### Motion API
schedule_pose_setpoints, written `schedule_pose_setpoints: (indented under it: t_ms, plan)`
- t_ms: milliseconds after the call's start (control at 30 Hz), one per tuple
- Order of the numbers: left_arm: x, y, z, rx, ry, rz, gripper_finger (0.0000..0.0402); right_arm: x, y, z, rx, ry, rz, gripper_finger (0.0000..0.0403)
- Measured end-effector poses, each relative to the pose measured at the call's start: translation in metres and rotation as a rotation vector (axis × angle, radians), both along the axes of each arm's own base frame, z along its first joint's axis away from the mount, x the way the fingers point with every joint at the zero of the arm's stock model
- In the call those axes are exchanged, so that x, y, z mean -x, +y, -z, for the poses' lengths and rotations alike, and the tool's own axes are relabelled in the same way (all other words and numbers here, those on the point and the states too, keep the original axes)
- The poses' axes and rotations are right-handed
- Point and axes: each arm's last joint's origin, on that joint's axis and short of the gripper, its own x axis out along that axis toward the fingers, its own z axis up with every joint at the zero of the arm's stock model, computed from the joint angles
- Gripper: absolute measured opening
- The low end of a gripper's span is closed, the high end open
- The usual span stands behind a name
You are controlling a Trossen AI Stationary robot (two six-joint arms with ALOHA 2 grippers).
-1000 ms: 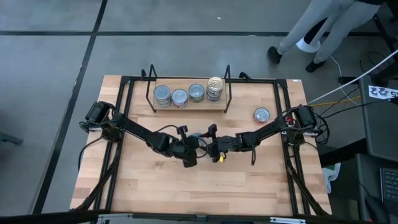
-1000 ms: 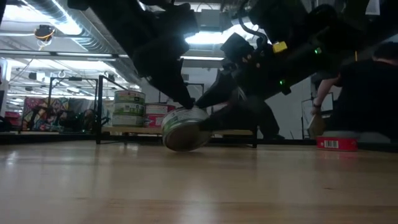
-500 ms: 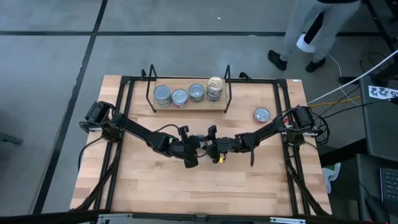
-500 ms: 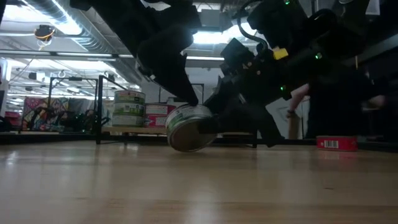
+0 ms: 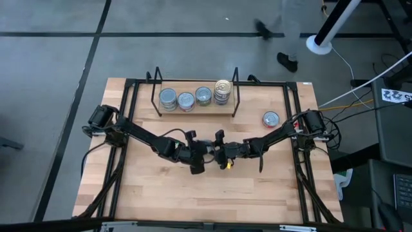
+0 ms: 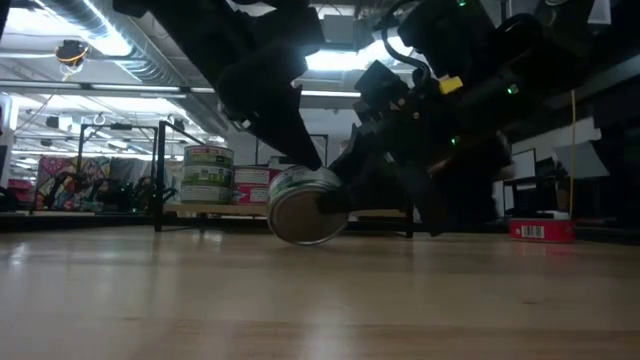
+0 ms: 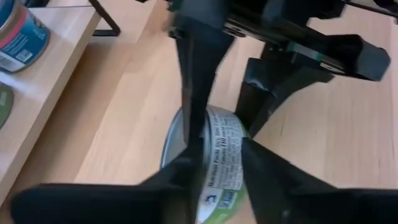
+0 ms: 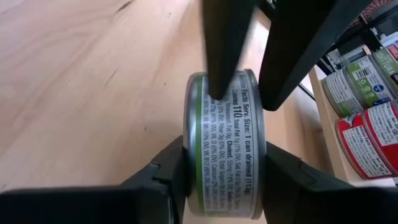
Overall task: Stack canned seafood by type on shelf
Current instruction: Stack the green-white tuna can on top of the green-white tuna can on the shelf
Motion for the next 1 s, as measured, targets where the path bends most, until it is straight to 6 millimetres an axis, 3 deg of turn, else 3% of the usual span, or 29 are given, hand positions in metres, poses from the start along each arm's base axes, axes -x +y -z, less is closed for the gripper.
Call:
schedule_pose_setpoints:
  t_ms: [233, 400, 567, 1000]
  plan:
    - [0.001, -0.003, 0.0, -0.051, 0.034, 0.062, 0.0208, 0.0, 0.0, 0.0, -0.002, 0.0, 0.001, 0.0138]
    - [0.001, -0.002, 0.001, -0.059, 0.041, 0.067, 0.0255, 0.0, 0.0, 0.0, -0.003, -0.001, 0.001, 0.0138]
    - [0.001, -0.003, 0.004, -0.093, 0.069, 0.101, 0.027, 0.0, 0.0, -0.001, -0.005, -0.01, 0.001, 0.0141]
    - [0.001, 0.001, 0.012, -0.22, 0.159, 0.166, 0.0261, -0.002, 0.0, -0.004, -0.012, -0.04, 0.001, 0.0141]
